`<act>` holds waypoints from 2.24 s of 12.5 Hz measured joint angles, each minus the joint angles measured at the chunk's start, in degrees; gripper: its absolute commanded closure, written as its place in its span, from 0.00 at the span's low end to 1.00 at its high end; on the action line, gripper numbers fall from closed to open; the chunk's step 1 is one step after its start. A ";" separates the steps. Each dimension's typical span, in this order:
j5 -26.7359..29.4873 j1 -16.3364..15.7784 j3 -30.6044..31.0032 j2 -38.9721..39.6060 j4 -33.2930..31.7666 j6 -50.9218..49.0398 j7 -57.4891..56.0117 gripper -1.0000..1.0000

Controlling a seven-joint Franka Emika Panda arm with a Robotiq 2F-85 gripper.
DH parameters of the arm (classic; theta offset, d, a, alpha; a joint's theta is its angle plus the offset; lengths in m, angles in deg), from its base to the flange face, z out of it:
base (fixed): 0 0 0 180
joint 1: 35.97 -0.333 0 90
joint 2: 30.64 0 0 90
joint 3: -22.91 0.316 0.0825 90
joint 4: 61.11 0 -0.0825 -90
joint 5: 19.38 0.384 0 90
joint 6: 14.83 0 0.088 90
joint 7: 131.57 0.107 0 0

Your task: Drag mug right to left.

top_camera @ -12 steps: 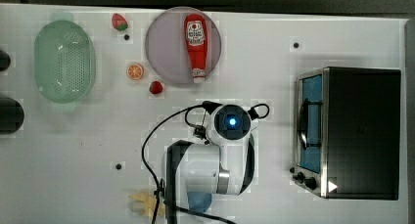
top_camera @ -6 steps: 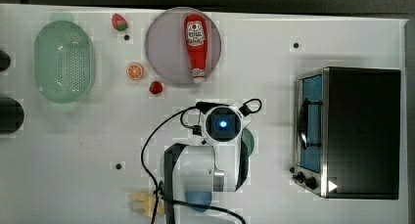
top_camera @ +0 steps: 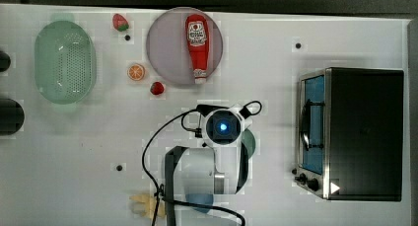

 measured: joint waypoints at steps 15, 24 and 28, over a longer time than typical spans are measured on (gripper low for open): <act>0.06 -15.44 4.14 0.22 1.12 2.57 11.30 0.83; -0.86 -24.28 4.19 6.04 7.50 3.64 23.68 0.83; -0.90 -28.05 5.03 8.01 11.19 1.73 26.51 0.83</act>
